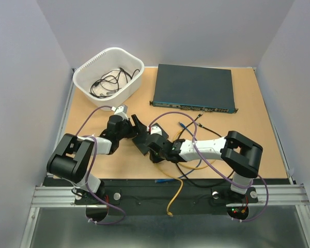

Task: Insert the plug into the switch port

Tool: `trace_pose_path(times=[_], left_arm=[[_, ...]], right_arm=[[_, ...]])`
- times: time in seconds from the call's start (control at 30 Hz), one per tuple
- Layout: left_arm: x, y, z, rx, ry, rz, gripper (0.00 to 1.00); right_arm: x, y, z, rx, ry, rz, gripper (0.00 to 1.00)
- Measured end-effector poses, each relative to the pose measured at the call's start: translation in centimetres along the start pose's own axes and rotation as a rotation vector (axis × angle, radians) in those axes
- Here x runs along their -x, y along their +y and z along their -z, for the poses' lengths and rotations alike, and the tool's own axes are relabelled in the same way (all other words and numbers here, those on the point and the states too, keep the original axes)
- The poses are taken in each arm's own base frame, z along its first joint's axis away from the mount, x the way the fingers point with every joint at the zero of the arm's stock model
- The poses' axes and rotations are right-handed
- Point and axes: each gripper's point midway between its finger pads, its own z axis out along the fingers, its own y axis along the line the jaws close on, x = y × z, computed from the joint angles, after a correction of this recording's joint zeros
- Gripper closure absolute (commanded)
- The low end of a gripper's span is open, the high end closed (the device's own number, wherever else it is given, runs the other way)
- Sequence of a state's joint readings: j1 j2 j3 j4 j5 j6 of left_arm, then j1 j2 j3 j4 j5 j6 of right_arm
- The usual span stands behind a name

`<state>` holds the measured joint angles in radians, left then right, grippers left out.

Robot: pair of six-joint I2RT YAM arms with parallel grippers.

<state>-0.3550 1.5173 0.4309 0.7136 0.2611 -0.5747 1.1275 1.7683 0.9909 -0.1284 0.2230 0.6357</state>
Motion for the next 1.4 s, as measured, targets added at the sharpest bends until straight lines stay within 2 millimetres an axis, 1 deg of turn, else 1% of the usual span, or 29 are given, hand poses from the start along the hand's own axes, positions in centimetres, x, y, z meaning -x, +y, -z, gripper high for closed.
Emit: trace_pose_path(times=[0.27,0.4,0.57,0.97,1.23,1.4], left_arm=[[-0.2,-0.6,-0.6,-0.01,0.011,-0.012,0.17],[-0.7,-1.1,-0.7,-0.012,0.021,-0.022,0.18],[-1.3,-2.0,-1.3,-0.015,0.029,-0.027,0.19],[-1.0,-2.0,-1.9,-0.01,-0.001,0.012,0.2],[-1.1,-2.0,-1.7,-0.018,-0.013,0.011,0.2],[-1.5,-1.7,-0.8,-0.03,-0.026,0.009,0.2]], right_arm=[[0.1,-0.2,0.0,-0.02,0.014,0.024,1.0],[0.2,-0.1,-0.1,-0.03,0.024,0.042,0.99],[0.7,0.2,-0.5,-0.041,0.037,0.074,0.99],[1.5,0.1,-0.6,-0.081,0.058,0.129,0.99],[1.6,-0.2,-0.7,-0.113,0.056,0.167,0.99],[1.6,-1.1,-0.5,-0.159,0.05,0.219,0.99]])
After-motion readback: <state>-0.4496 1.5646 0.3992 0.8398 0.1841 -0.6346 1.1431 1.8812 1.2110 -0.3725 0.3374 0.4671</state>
